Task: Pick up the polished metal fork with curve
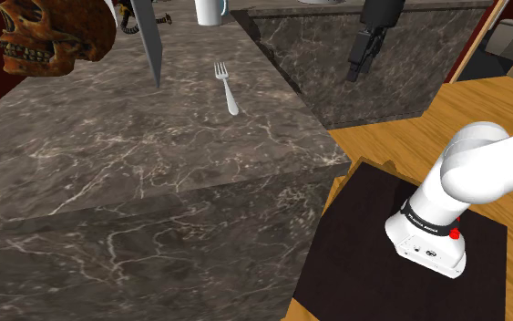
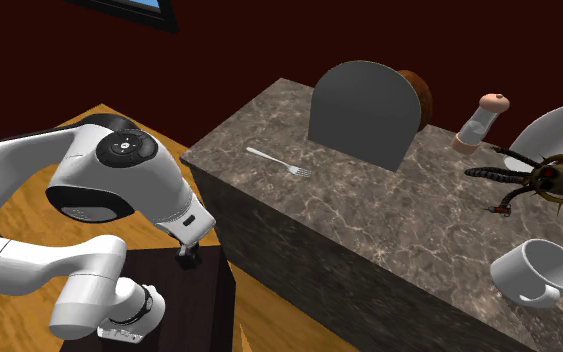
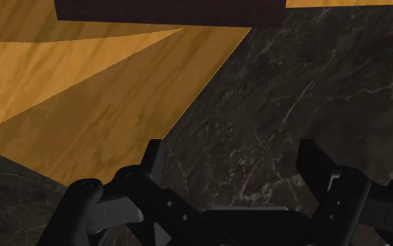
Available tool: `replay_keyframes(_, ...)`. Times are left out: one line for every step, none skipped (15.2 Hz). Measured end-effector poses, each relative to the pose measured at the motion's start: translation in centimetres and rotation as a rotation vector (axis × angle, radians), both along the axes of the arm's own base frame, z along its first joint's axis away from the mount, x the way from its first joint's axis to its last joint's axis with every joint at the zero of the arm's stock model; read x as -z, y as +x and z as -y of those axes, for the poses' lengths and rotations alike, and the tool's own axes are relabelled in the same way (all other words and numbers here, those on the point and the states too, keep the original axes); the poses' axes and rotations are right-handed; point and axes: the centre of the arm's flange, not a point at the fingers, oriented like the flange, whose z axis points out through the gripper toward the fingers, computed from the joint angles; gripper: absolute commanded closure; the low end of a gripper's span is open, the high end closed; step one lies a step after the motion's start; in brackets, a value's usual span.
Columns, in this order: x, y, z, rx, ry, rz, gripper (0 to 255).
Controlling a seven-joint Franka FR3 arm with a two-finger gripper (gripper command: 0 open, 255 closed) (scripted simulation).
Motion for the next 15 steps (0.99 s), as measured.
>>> replay_keyframes(0.0, 0.0, 0.0, 0.000, 0.000, 0.000, 0)
replay_keyframes(-0.1, 0.3, -0.5, 0.012, -0.002, 0.000, 0)
replay_keyframes(-0.4, 0.7, -1.4, 0.030, -0.004, 0.001, 0)
replay_keyframes(-0.4, 1.2, -2.3, 0.053, -0.007, 0.001, 0)
replay_keyframes(-0.5, 1.9, -3.3, 0.077, -0.010, 0.002, 0)
replay_keyframes(-1.0, 2.6, -4.6, 0.102, -0.013, 0.002, 0)
replay_keyframes(-0.9, 3.4, -5.8, 0.128, -0.017, 0.002, 0)
replay_keyframes(-1.1, 3.9, -6.9, 0.154, -0.020, 0.002, 0)
replay_keyframes(-1.5, 5.0, -8.3, 0.179, -0.022, 0.003, 0)
replay_keyframes(-1.7, 5.6, -9.1, 0.207, -0.025, 0.003, 0)
replay_keyframes(-2.0, 6.3, -10.4, 0.232, -0.028, 0.004, 0)
replay_keyframes(-2.2, 7.1, -11.2, 0.259, -0.032, 0.004, 0)
replay_keyframes(-2.2, 7.9, -12.4, 0.284, -0.035, 0.005, 0)
replay_keyframes(-2.3, 8.6, -13.1, 0.312, -0.038, 0.005, 0)
replay_keyframes(-2.4, 9.8, -14.3, 0.337, -0.041, 0.006, 0)
